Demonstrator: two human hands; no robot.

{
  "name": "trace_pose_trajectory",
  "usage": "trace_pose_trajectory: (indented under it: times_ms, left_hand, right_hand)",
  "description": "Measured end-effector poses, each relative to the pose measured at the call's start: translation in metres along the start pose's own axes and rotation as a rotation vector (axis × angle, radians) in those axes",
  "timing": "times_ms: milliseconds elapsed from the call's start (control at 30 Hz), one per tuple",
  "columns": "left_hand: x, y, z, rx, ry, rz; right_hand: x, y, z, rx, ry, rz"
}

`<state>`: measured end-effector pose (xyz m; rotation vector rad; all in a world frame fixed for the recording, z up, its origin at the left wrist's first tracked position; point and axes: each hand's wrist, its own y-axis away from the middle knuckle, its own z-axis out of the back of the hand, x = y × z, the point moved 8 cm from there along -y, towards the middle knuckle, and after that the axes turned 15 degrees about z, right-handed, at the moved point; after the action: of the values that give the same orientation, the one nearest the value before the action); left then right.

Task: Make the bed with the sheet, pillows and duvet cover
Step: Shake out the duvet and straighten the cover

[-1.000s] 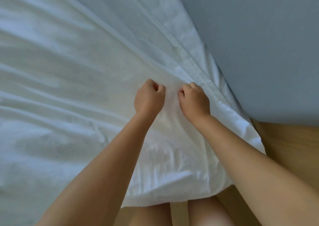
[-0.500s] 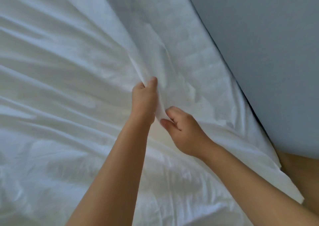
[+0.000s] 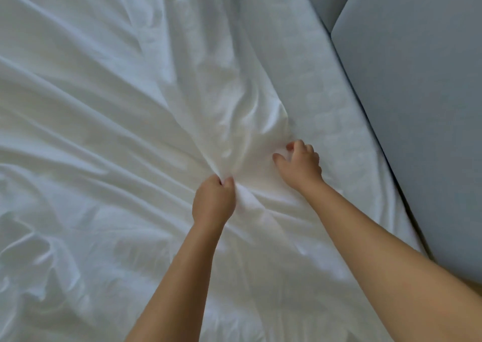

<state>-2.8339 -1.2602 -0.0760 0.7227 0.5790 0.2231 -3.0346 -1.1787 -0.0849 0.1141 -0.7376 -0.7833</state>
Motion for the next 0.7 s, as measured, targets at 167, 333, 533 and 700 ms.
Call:
trace_pose_trajectory:
  times_ms: [167, 333, 533, 700]
  left_hand:
    - [-0.052, 0.007, -0.002, -0.282, -0.129, -0.169]
    - [-0.074, 0.008, -0.038, -0.235, -0.311, -0.210]
    - [-0.070, -0.005, -0.046, -0.188, -0.337, -0.034]
    - [-0.097, -0.006, -0.042, -0.376, -0.464, -0.041]
  right_hand:
    - [-0.009, -0.015, 0.005, -0.044, 0.033, 0.050]
    - [-0.033, -0.020, 0.045, -0.421, -0.277, -0.006]
    - [-0.058, -0.027, -0.001, -0.033, -0.348, -0.079]
    - [-0.071, -0.035, -0.029, 0.263, -0.135, -0.162]
